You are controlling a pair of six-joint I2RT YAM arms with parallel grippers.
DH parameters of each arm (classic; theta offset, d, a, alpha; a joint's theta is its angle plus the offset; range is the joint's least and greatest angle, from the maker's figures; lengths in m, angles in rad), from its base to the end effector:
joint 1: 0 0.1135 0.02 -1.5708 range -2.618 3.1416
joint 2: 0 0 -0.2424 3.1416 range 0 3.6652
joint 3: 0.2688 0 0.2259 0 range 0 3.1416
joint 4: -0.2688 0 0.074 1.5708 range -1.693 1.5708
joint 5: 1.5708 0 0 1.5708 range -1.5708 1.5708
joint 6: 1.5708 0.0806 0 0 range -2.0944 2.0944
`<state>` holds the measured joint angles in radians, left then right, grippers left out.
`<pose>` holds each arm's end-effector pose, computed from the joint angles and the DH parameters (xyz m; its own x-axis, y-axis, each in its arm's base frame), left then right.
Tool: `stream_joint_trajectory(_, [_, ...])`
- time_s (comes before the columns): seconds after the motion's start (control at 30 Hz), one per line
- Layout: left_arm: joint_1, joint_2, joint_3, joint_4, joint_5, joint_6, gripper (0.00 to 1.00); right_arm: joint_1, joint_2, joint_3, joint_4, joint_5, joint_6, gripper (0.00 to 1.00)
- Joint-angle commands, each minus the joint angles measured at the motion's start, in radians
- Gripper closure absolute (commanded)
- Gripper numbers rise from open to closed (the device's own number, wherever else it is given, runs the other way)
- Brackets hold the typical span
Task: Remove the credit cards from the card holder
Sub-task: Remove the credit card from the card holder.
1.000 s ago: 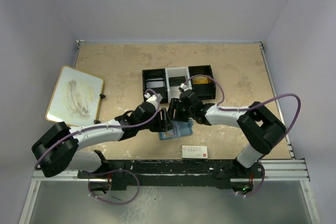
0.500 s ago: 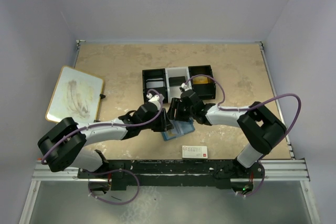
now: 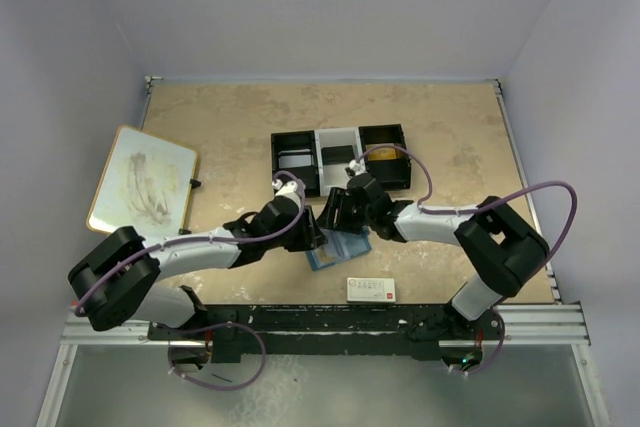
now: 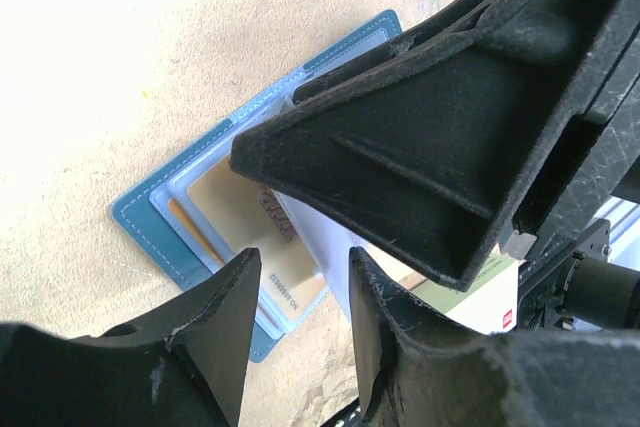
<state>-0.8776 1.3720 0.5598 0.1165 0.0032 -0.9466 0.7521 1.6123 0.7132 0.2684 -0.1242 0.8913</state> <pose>0.1814 -0.2187 0.1352 -0.8648 -0.2288 -0.4470 0.1182 0.7724 -0.6241 0.2392 0.2375 0.1317 -0.8548 0.2574 -0.4507 -0.1369 0.7258 0.6741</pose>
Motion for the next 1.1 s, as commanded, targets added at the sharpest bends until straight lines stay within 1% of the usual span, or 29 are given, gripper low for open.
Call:
stream_joint_trajectory(0.0, [0.0, -0.046, -0.023, 0.044, -0.027, -0.035, 0.61, -0.005, -0.018, -0.015, 0.008, -0.017, 0.017, 0.45])
stream_joint_trajectory(0.37, [-0.002, 0.053, 0.014, 0.168, 0.06, -0.041, 0.62, -0.01, -0.021, -0.024, 0.018, -0.026, 0.022, 0.45])
stream_joint_trajectory(0.47, [-0.003, 0.096, 0.027, 0.162, 0.071, -0.047, 0.65, -0.01, -0.023, -0.024, 0.021, -0.029, 0.023, 0.45])
stream_joint_trajectory(0.57, [-0.003, 0.096, 0.031, 0.168, 0.055, -0.052, 0.7, -0.01, -0.029, -0.027, 0.023, -0.032, 0.022, 0.45])
stream_joint_trajectory(0.73, [-0.002, 0.086, 0.089, 0.043, -0.015, 0.0, 0.84, -0.014, -0.052, -0.028, 0.016, -0.028, 0.02, 0.43])
stream_joint_trajectory(0.83, [-0.003, 0.085, 0.13, -0.044, -0.067, 0.029, 0.93, -0.023, -0.08, -0.014, -0.015, -0.011, 0.006, 0.36])
stream_joint_trajectory(0.93, [-0.003, 0.081, 0.156, -0.101, -0.097, 0.056, 0.98, -0.051, -0.113, 0.002, -0.091, 0.038, -0.004, 0.3])
stream_joint_trajectory(1.07, [-0.003, 0.087, 0.196, -0.171, -0.118, 0.099, 1.0, -0.128, -0.177, -0.003, -0.158, 0.067, -0.027, 0.27])
